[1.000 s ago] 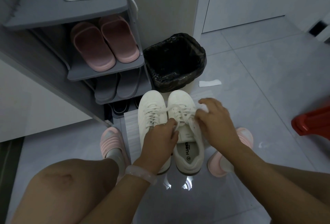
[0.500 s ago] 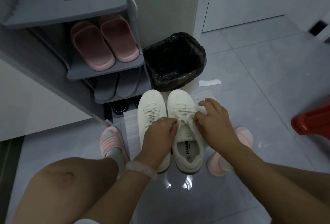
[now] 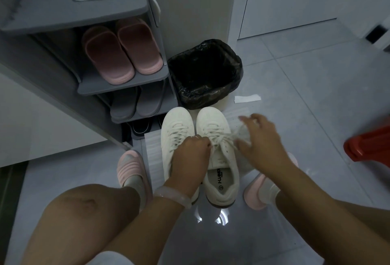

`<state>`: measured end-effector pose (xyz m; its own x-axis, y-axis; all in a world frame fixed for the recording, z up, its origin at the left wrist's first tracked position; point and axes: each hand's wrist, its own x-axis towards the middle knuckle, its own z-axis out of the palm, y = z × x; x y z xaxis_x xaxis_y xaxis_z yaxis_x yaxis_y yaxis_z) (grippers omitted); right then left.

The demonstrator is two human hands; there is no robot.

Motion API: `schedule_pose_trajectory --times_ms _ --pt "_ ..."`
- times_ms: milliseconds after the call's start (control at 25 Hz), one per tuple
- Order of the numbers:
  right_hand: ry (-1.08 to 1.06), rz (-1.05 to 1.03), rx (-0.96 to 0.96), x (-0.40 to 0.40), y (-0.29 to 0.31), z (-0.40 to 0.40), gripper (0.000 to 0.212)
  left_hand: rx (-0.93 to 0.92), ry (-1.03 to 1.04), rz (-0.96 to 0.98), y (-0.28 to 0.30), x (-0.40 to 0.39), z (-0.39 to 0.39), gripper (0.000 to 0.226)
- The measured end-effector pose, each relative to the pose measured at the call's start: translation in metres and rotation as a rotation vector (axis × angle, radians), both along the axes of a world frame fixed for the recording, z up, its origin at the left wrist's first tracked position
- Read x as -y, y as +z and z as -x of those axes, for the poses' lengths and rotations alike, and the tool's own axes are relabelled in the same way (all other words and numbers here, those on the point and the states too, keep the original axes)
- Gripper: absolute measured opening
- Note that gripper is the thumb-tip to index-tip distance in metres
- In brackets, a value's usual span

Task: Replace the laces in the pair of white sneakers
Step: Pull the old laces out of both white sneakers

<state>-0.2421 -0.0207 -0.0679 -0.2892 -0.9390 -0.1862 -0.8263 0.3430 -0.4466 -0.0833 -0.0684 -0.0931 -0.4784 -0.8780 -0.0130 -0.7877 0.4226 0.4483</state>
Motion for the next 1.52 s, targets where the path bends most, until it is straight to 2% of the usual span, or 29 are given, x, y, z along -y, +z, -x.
schedule_pose_trajectory --times_ms 40,120,200,280,440,560,680,760,920,960,1000,1080,1160,1520 --pt "0.126 -0.084 0.018 -0.003 -0.006 -0.008 0.066 -0.002 -0.004 0.013 0.0 0.0 0.003 0.015" --pt "0.291 -0.124 0.057 -0.009 -0.016 -0.024 0.088 -0.04 0.022 -0.022 0.001 -0.003 0.008 0.018" --pt "0.272 -0.103 0.047 -0.012 -0.024 -0.034 0.096 -0.135 0.073 -0.071 0.002 -0.004 0.008 0.018" --pt "0.197 -0.074 0.032 -0.008 -0.028 -0.037 0.091 -0.209 0.119 -0.133 0.004 -0.003 0.008 0.011" --pt "0.155 -0.112 0.057 0.002 -0.027 -0.041 0.08 -0.341 0.134 -0.383 0.004 0.009 0.005 0.014" --pt "0.134 -0.113 0.073 0.001 -0.027 -0.042 0.077 -0.227 -0.002 -0.343 0.001 0.011 -0.001 0.01" --pt "0.107 -0.08 0.073 -0.001 -0.027 -0.043 0.073 -0.185 -0.007 -0.246 0.001 0.007 -0.002 0.004" --pt "0.088 -0.066 0.064 0.0 -0.028 -0.044 0.071 -0.226 0.06 -0.223 0.002 0.004 0.001 0.01" --pt "0.082 -0.087 0.065 0.001 -0.028 -0.044 0.073 -0.43 0.214 -0.37 0.007 0.001 0.004 0.012" --pt "0.083 -0.099 0.071 0.001 -0.029 -0.043 0.074 -0.423 0.21 -0.391 0.008 0.003 0.002 0.005" --pt "0.082 -0.107 0.077 0.0 -0.029 -0.042 0.075 -0.362 0.192 -0.381 0.007 0.004 0.001 0.009" --pt "0.08 -0.099 0.096 0.0 -0.029 -0.041 0.075 -0.208 0.131 -0.301 0.004 0.006 -0.002 0.014" --pt "0.081 -0.089 0.109 0.0 -0.029 -0.041 0.072 -0.135 0.092 -0.233 0.001 0.003 -0.003 0.009" --pt "0.069 -0.058 0.106 0.001 -0.03 -0.043 0.066 -0.098 0.048 -0.127 -0.002 0.0 0.003 0.011"
